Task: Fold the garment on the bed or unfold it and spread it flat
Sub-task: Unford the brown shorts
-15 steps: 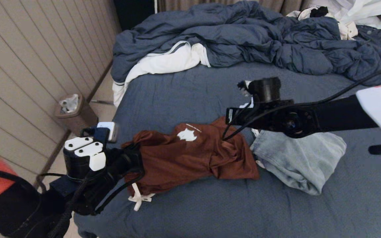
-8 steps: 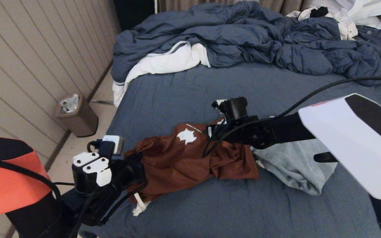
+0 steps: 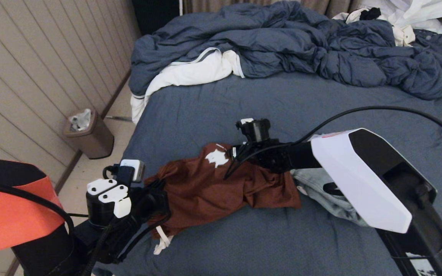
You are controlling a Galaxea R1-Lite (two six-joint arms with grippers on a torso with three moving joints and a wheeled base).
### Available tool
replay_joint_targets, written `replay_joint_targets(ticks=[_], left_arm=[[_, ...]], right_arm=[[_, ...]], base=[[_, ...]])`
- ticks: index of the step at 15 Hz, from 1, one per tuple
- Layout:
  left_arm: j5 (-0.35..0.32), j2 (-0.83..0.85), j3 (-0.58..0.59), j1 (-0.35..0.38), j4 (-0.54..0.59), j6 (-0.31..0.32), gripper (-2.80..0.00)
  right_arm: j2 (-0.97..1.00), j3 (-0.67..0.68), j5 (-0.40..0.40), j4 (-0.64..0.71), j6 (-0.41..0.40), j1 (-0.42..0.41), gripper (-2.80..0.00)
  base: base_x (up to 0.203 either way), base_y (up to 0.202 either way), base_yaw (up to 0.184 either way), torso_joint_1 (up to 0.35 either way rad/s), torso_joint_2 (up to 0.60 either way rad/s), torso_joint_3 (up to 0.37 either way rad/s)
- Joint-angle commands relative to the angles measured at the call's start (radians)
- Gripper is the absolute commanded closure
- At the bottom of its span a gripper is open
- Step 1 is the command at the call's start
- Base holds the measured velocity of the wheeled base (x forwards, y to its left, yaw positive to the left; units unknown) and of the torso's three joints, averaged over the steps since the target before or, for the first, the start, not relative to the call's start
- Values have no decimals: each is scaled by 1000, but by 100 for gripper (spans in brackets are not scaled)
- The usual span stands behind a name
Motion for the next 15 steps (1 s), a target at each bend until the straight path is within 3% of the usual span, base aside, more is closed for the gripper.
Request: replay_joint_targets(ticks=[1,3,4,15], left_arm=[[2,32,-1,-1,-13,-1,0],[4,54,-2,-3,-48,2,0],[4,59,0,-3,-51,3,0],[3,78,-3,-3,-53,3,0]], right_arm=[[30,-39,-3,-1,-3,3,-280],[32,-38,-4,7,-9,16,-280],[32,-40,-5,10,-9,24,0],[-7,-48,-36,10,-22,22,0]], base=[[0,0,0,0,0,0],[0,0,0,0,0,0],[0,0,0,0,0,0],[0,0,0,0,0,0]])
